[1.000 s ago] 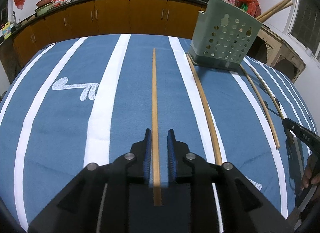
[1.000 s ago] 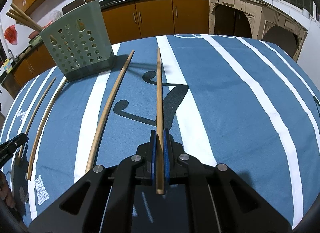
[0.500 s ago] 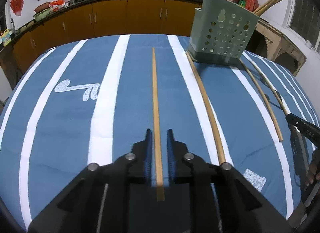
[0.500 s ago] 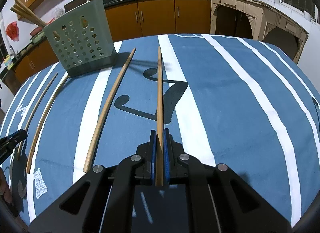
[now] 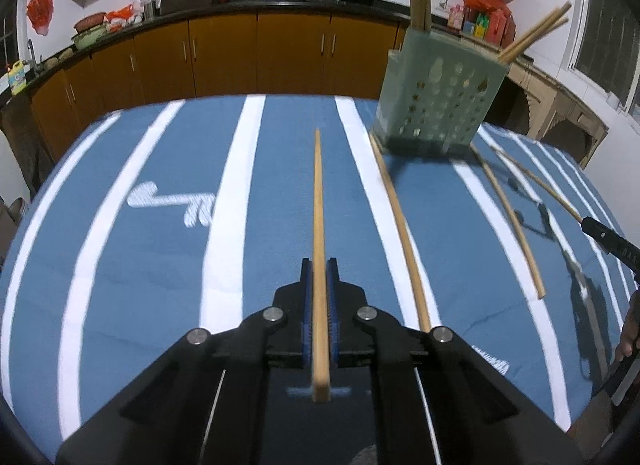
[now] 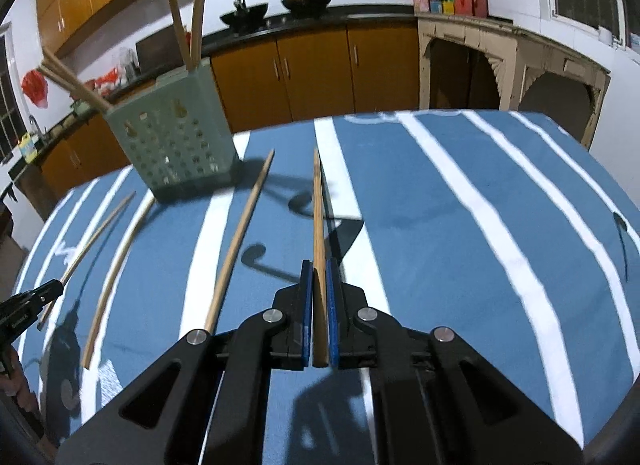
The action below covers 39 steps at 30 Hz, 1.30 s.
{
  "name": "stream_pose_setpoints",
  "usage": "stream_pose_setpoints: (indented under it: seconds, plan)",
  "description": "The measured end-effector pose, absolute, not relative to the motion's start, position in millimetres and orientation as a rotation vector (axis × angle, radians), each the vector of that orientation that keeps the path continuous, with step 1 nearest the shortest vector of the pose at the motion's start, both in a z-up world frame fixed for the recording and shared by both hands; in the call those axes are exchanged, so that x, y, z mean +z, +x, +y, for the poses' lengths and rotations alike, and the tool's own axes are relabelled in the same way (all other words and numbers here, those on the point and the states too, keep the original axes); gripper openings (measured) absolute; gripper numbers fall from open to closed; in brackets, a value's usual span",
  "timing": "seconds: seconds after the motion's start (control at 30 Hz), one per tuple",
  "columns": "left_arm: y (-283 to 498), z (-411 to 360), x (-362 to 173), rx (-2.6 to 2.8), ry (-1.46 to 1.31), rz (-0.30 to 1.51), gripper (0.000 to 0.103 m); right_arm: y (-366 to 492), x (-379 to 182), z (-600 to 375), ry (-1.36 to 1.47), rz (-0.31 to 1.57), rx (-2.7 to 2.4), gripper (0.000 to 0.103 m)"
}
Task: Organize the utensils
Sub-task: 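Lift both held chopsticks and carry them over the green holder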
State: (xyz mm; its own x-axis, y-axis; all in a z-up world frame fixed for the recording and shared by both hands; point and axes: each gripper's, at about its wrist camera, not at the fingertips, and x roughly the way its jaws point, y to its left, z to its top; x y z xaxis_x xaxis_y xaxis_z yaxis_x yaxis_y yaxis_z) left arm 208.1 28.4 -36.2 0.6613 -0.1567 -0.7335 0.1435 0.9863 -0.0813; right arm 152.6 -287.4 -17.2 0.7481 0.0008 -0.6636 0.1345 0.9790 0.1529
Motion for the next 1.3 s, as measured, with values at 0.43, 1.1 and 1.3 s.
stream_pose_setpoints:
  seconds: [0.43, 1.1, 1.3]
  plan:
    - [199.3, 37.8, 17.0, -0.197, -0.064, 0.673, 0.008, 146.8, 23.3, -295.3, 0.201, 0.590, -0.080, 0.008]
    - [195.6, 43.9, 63.8, -0.204, -0.109, 0.542, 0.008, 147.3, 52.3, -294.7, 0.204, 0.495, -0.066, 0.008]
    - [196.1, 42.0, 79.5, -0.209, -0.106, 0.504, 0.008, 148.8, 67.9, -291.6, 0.203, 0.455, -0.045, 0.008]
